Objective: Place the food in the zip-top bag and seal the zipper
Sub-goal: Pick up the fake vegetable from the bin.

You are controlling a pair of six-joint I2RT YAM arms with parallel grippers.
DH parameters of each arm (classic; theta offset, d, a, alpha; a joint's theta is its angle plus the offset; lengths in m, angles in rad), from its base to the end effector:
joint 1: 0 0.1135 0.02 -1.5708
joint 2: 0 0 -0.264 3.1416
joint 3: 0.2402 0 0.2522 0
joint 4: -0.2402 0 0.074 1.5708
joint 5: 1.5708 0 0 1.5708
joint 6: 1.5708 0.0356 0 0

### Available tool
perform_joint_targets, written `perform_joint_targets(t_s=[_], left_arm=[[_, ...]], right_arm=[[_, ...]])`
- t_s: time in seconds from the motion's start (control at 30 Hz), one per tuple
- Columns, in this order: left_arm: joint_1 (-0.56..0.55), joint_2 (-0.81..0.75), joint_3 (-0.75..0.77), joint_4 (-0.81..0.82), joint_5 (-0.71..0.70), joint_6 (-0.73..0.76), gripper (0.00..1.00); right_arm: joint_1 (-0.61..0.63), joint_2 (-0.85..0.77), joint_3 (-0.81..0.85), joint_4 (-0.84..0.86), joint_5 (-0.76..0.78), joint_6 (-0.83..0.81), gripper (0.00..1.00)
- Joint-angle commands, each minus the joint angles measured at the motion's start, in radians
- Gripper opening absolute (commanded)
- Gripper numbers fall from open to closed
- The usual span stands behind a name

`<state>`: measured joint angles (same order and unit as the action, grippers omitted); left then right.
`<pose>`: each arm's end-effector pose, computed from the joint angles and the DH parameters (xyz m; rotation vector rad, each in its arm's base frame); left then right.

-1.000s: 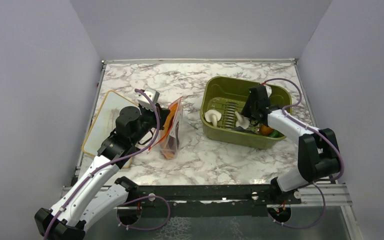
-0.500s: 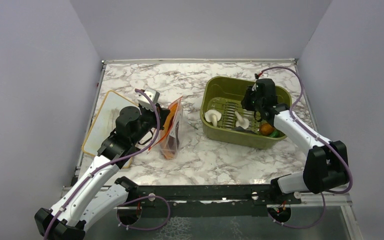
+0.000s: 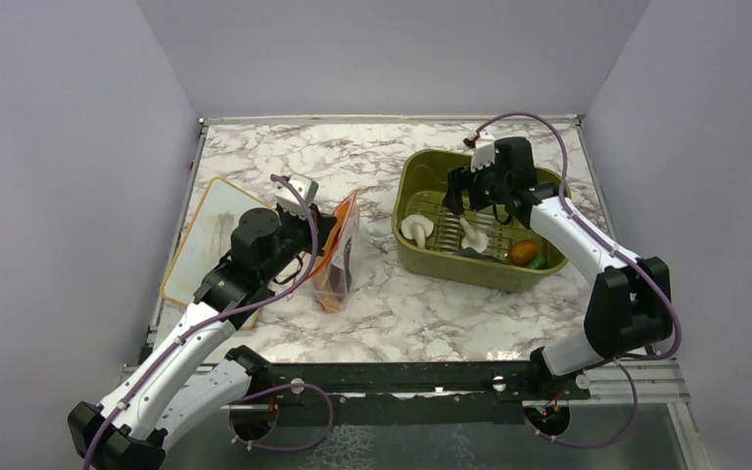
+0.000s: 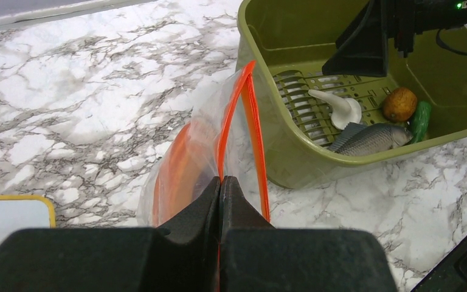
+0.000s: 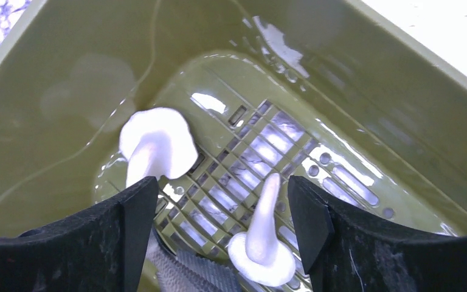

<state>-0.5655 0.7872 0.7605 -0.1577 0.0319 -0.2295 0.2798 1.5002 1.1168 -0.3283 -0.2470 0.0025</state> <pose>0.1580 -0.1016 0.3339 0.3235 1.7653 -0.6035 0.3178 0.1004 0.2700 -0.4453 2.2495 0.4289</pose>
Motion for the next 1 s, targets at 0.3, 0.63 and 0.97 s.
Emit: perform_joint_targets(t_s=[0.3,0.63,0.97], left_arm=[[-0.011,0.006,-0.01,0.032,-0.039,0.015,0.0],[-0.011,-0.004,-0.012,0.03,-0.047,0.016,0.0],[-0.011,-0.011,-0.013,0.028,-0.06,0.02,0.0]], right_arm=[[0.039,0.165,0.022,0.021,-0.187,-0.047,0.87],[0.101,0.295,0.063,-0.008,0.0,-0.071,0.91],[0.122,0.334,0.063,0.039,0.184,-0.051,0.7]])
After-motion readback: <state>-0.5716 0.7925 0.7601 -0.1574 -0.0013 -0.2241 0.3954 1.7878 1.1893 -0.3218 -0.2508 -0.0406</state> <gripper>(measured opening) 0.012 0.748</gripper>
